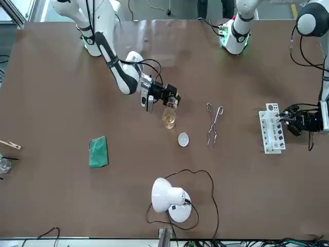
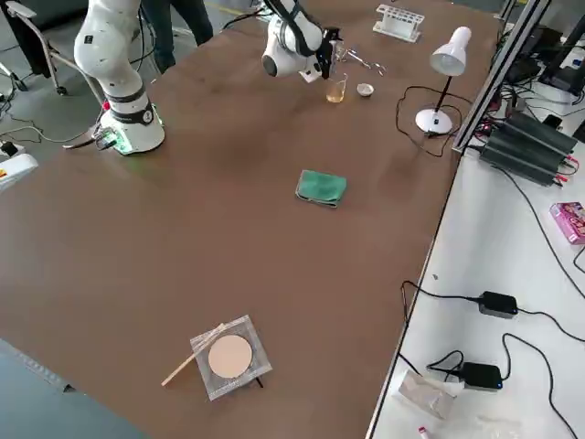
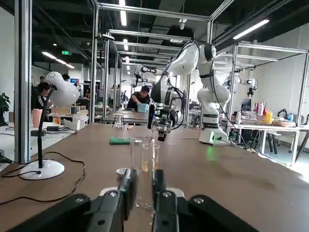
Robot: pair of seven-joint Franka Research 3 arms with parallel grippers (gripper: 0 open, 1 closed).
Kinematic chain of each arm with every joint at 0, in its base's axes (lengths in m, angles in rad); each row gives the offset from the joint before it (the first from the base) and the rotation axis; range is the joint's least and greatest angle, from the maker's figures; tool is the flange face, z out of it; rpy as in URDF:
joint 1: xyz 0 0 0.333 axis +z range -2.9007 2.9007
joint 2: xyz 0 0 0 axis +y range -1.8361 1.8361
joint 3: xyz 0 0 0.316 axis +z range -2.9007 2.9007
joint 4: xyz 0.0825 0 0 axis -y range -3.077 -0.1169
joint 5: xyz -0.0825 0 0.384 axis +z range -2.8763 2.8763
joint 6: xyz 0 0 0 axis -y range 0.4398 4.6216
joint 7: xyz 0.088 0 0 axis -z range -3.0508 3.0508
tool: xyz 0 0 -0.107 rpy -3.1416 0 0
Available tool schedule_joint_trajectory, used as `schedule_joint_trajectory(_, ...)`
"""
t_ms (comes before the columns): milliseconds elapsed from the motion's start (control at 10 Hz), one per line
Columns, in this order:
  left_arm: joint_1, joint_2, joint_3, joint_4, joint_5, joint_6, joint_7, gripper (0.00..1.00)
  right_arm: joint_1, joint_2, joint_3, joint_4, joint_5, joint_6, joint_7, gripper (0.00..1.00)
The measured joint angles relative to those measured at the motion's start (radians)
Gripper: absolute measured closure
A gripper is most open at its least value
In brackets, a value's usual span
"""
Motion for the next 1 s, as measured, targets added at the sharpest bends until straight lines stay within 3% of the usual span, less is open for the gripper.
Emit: schedule_joint_trajectory(1000, 0.026, 0.031, -0.001, 0.006, -0.001, 0.004, 0.030, 0.78, -0.009, -0.012, -0.005, 0.000, -0.006, 0.001, 0.140, 0.62)
